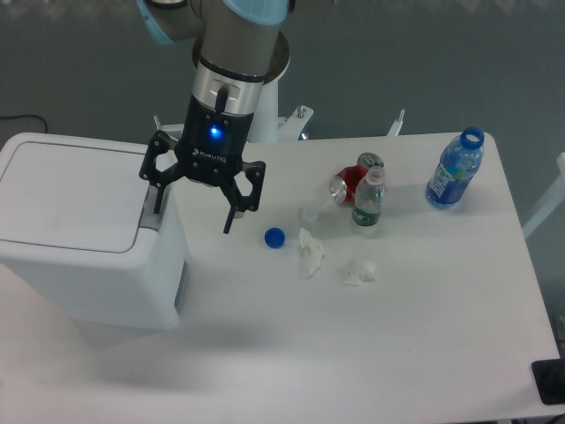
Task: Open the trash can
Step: 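Hook the gripper finger under the trash can lid edge, then lift the lid open and pull the gripper back toward the table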
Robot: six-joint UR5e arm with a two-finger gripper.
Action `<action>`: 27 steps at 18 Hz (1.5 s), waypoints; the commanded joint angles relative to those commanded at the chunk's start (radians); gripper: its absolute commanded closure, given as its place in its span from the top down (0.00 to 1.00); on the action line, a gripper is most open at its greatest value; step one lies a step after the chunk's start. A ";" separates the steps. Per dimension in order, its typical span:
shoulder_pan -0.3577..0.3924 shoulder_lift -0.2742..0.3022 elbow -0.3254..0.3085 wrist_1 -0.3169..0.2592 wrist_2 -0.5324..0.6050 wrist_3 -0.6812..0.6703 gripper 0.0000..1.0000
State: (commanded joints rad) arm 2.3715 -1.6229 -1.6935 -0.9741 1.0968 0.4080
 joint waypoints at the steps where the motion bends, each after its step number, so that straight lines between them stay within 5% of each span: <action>1: 0.002 0.000 0.000 0.000 0.000 0.005 1.00; 27: 0.002 -0.006 -0.014 0.002 0.002 0.023 1.00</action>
State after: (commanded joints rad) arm 2.3731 -1.6291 -1.7073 -0.9725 1.0983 0.4310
